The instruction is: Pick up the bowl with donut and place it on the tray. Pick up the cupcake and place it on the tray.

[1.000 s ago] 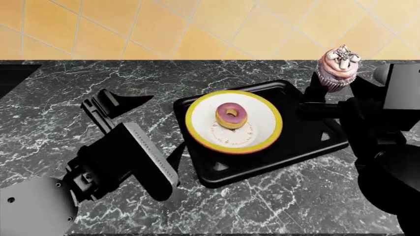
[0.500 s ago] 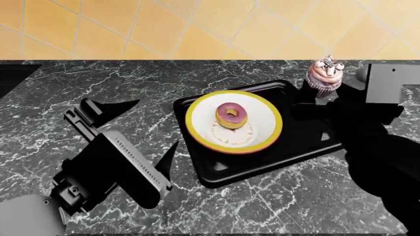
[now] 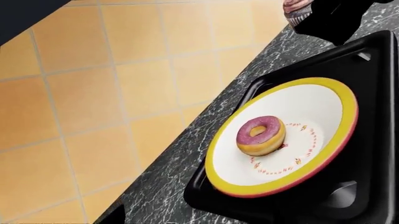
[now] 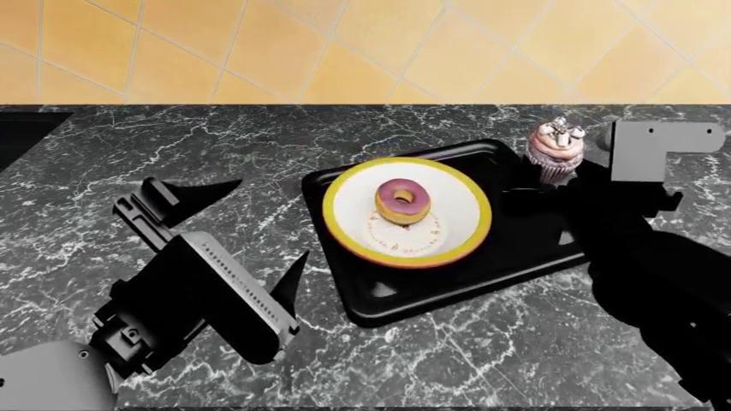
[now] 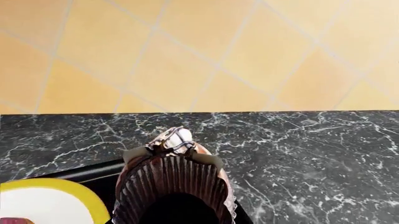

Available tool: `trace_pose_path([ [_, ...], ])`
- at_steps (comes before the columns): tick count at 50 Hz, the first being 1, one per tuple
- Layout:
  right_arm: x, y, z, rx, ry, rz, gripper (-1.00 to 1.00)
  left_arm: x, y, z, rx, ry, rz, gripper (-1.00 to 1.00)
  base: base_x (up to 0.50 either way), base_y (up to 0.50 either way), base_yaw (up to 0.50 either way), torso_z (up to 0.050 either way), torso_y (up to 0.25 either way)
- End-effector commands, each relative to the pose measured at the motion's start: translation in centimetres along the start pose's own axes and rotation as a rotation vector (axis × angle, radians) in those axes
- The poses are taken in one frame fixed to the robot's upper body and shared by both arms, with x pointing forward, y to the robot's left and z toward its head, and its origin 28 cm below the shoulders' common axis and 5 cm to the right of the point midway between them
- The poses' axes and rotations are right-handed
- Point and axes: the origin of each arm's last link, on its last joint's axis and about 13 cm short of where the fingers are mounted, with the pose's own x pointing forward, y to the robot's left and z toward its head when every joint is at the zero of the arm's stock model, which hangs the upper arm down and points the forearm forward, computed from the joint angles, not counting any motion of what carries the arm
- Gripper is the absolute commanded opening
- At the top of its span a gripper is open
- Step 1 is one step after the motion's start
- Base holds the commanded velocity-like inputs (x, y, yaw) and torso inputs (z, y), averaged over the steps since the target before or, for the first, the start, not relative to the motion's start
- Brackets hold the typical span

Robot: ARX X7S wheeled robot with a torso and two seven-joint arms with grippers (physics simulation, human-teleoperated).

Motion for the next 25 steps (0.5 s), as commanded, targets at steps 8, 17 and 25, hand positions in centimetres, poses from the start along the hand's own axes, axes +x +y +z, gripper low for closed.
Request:
trace_pose_path([
  [8, 0.6, -0.8, -0.7, -0.051, 0.035, -0.019, -1.0, -0.2, 0.0, -0.2, -0.003, 0.017, 0.002, 1.0, 0.0, 0.0, 0.0, 0.0, 0.001],
  [17, 0.6, -0.9, -1.2, -0.046, 0.053, -0.01, -1.0, 0.1, -0.1, -0.3, -0.008, 0.013, -0.004, 1.0, 0.0, 0.0, 0.0, 0.0, 0.001],
  [25, 0.8, -0.9, -1.6, -0.04, 0.065, -0.005, -1.0, 0.1, -0.2, -0.4, -0.01, 0.016, -0.006, 1.0, 0.0, 0.0, 0.0, 0.0, 0.0],
])
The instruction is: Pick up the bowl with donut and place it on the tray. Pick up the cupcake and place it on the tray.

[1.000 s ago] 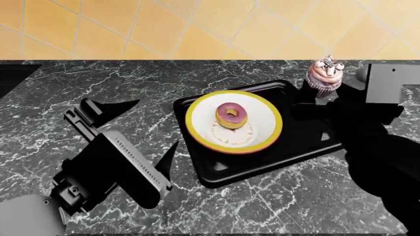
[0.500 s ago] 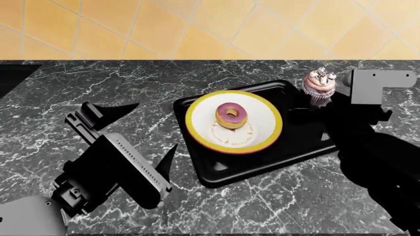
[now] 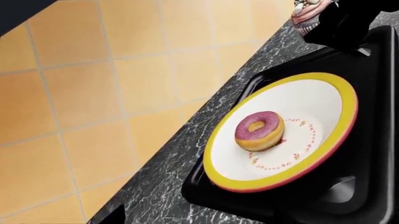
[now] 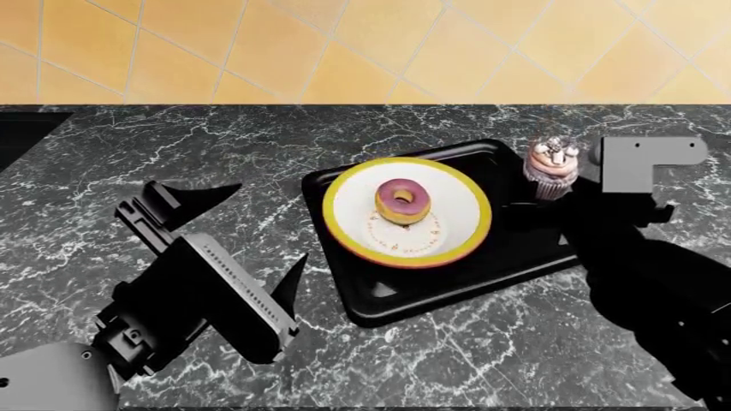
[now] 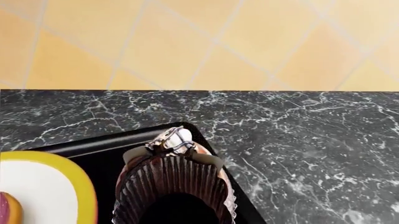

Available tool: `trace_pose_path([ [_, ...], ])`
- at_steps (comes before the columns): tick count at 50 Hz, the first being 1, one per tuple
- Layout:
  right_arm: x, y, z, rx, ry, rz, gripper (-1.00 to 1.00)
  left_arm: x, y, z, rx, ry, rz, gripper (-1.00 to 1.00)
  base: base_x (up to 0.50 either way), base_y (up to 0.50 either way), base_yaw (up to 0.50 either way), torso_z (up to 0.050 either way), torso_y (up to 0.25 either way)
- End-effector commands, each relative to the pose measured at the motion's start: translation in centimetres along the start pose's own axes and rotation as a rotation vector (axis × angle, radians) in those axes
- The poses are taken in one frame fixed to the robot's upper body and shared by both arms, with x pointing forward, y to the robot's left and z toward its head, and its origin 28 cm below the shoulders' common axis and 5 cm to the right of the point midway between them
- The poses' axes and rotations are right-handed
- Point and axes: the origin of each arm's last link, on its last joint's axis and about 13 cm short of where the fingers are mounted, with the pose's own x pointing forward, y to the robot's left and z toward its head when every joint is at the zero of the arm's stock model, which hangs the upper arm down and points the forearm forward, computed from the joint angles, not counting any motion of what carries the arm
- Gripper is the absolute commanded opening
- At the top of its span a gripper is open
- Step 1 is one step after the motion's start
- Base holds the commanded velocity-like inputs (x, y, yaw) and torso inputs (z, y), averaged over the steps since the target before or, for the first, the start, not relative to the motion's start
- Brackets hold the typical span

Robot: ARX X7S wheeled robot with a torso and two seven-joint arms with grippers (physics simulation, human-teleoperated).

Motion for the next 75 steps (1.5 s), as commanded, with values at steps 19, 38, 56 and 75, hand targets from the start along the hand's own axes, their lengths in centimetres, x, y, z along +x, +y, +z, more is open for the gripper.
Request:
trace_pose_path([
  [19, 0.4, -0.3, -1.0, -0.01, 0.016, 0.01, -1.0, 0.2, -0.2, -0.4, -0.008, 0.005, -0.006, 1.0, 0.0, 0.0, 0.0, 0.001, 0.001],
  [38, 0.6, -0.1, -1.7, -0.003, 0.038, 0.024, -1.0, 0.3, -0.3, -0.7, -0.013, 0.005, -0.008, 1.0, 0.0, 0.0, 0.0, 0.0, 0.001],
  [56, 0.9, 0.0, -2.2, -0.012, 0.053, 0.03, -1.0, 0.5, -0.4, -0.9, -0.014, 0.007, -0.016, 1.0, 0.0, 0.0, 0.0, 0.0, 0.001],
  [75, 0.9, 0.0, -2.3, -0.015, 0.066, 0.027, -1.0, 0.4, -0.5, -0.9, -0.016, 0.009, -0.014, 1.0, 0.0, 0.0, 0.0, 0.001, 0.001],
])
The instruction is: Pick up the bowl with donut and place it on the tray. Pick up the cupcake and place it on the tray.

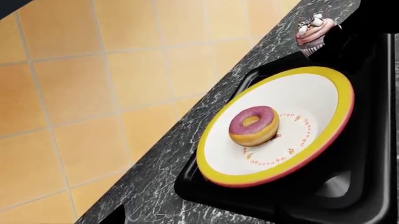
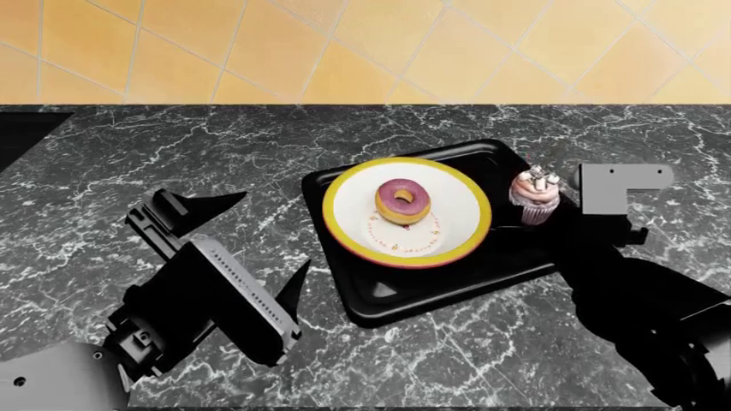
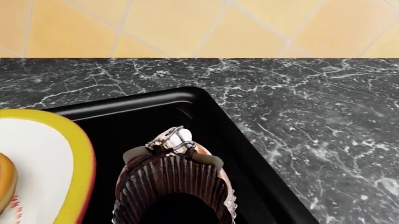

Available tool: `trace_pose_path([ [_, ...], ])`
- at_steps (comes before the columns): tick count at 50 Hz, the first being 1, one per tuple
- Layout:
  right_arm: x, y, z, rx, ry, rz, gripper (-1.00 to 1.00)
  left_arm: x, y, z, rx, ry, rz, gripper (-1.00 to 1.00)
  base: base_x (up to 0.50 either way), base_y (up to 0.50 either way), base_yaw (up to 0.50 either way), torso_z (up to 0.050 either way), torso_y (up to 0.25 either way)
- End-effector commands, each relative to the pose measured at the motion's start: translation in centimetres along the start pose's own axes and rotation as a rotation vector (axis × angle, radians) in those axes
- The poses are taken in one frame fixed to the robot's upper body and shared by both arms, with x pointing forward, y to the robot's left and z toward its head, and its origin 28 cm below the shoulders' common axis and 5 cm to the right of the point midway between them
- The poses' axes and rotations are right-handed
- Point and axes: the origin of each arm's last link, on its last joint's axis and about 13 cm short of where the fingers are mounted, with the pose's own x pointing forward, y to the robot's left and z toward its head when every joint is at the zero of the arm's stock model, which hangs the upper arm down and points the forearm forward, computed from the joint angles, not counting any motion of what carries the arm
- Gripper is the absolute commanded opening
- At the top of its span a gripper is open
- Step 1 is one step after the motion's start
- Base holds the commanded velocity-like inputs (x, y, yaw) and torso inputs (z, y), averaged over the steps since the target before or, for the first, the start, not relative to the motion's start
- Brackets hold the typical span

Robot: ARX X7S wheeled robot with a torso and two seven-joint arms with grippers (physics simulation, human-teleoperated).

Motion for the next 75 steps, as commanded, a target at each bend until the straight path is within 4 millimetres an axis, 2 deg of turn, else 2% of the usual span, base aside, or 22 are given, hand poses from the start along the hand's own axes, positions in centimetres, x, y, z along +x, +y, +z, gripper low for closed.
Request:
trace_pose_path([
  [1, 0.1, -0.2, 0.5, -0.029, -0.022, -0.009, -1.0, -0.1, 0.0, 0.0, -0.001, 0.001, 0.002, 1.0, 0.0, 0.0, 0.0, 0.0, 0.0],
  [3, 0.0, -0.2, 0.5, -0.031, -0.023, -0.012, -1.0, -0.1, 0.0, 0.0, -0.001, 0.001, 0.002, 1.0, 0.0, 0.0, 0.0, 0.0, 0.0],
  [4, 0.0, -0.2, 0.5, -0.032, -0.024, -0.012, 1.0, -0.1, 0.0, -0.1, -0.002, 0.0, 0.002, 1.0, 0.0, 0.0, 0.0, 0.0, 0.01],
  [29, -0.8, -0.4, 1.1, -0.022, -0.058, 0.001, 1.0, 0.1, -0.1, 0.0, 0.0, 0.0, -0.005, 1.0, 0.0, 0.0, 0.0, 0.0, 0.0],
  [48, -4.7, -0.5, 3.0, -0.026, -0.189, 0.071, 1.0, -0.2, -0.2, 0.2, -0.005, -0.005, -0.003, 1.0, 0.0, 0.0, 0.0, 0.0, 0.0],
  [55, -6.0, -0.6, 2.8, -0.019, -0.237, 0.08, 1.0, -0.4, -0.2, 0.3, -0.006, -0.009, 0.004, 1.0, 0.0, 0.0, 0.0, 0.0, 0.0],
  [75, -12.5, 0.1, 1.4, -0.012, -0.349, 0.064, 1.0, -1.8, -0.6, 1.0, 0.003, -0.019, 0.049, 1.0, 0.0, 0.0, 0.0, 0.0, 0.0],
])
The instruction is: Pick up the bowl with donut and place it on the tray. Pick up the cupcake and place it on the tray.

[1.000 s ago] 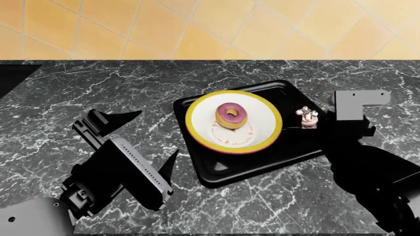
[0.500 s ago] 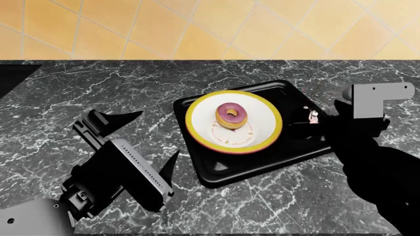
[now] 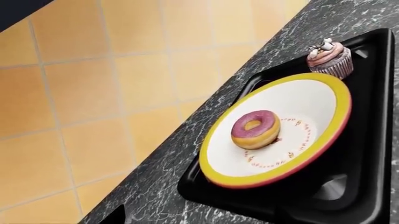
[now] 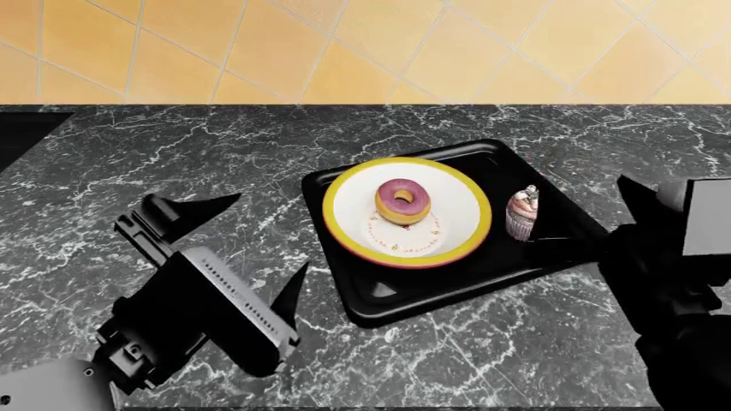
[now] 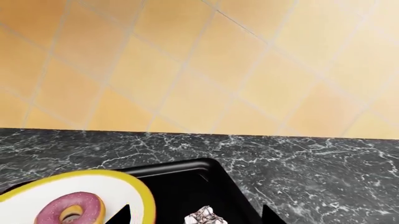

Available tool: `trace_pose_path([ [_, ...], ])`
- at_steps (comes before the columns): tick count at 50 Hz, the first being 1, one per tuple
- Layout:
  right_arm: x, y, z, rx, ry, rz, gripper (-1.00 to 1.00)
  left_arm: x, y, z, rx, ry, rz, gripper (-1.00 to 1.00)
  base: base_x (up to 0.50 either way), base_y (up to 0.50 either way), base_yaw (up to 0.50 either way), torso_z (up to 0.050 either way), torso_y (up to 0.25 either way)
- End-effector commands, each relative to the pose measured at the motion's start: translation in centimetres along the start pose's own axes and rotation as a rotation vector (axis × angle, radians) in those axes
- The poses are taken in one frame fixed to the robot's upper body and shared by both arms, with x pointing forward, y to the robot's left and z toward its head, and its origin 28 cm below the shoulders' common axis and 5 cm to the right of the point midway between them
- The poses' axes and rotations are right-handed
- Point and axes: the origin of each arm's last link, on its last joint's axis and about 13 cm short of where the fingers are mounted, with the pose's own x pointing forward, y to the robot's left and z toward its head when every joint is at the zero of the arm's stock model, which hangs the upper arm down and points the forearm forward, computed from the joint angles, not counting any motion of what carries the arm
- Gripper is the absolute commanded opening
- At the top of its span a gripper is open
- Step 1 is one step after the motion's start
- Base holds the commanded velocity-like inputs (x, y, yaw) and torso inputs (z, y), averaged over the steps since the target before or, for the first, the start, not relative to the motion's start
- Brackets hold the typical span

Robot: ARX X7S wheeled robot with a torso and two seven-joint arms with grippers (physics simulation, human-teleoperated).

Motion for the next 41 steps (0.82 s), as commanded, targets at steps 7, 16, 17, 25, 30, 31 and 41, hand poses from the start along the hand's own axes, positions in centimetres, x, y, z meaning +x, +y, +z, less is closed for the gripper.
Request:
trace_pose_path([
  [7, -4.9, 0.4, 0.2, 0.013, -0.064, -0.015, 1.0, -1.5, -0.4, 0.7, 0.012, -0.025, 0.045, 1.0, 0.0, 0.0, 0.0, 0.0, 0.0],
  [16, -6.5, 0.4, -0.1, 0.04, -0.092, -0.008, 1.0, -2.1, -0.8, 0.9, 0.02, -0.048, 0.08, 1.0, 0.0, 0.0, 0.0, 0.0, 0.0],
  [17, -6.7, 0.4, -0.1, 0.041, -0.096, -0.006, 1.0, -2.2, -0.8, 0.9, 0.019, -0.049, 0.083, 1.0, 0.0, 0.0, 0.0, 0.0, 0.0],
  [25, -8.0, 0.6, -0.4, 0.063, -0.155, 0.02, 1.0, -2.9, -1.0, 0.9, 0.006, -0.061, 0.109, 1.0, 0.0, 0.0, 0.0, 0.0, 0.0],
  [30, -8.6, 0.7, -0.6, 0.078, -0.179, 0.02, 1.0, -3.3, -1.1, 0.9, -0.004, -0.074, 0.127, 1.0, 0.0, 0.0, 0.0, 0.0, 0.0],
  [31, -8.8, 0.7, -0.6, 0.082, -0.186, 0.022, 1.0, -3.4, -1.2, 0.9, -0.007, -0.078, 0.131, 1.0, 0.0, 0.0, 0.0, 0.0, 0.0],
  [41, -10.2, 0.7, -1.2, 0.105, -0.227, 0.023, 1.0, -4.5, -1.8, 0.2, -0.043, -0.096, 0.18, 1.0, 0.0, 0.0, 0.0, 0.0, 0.0],
])
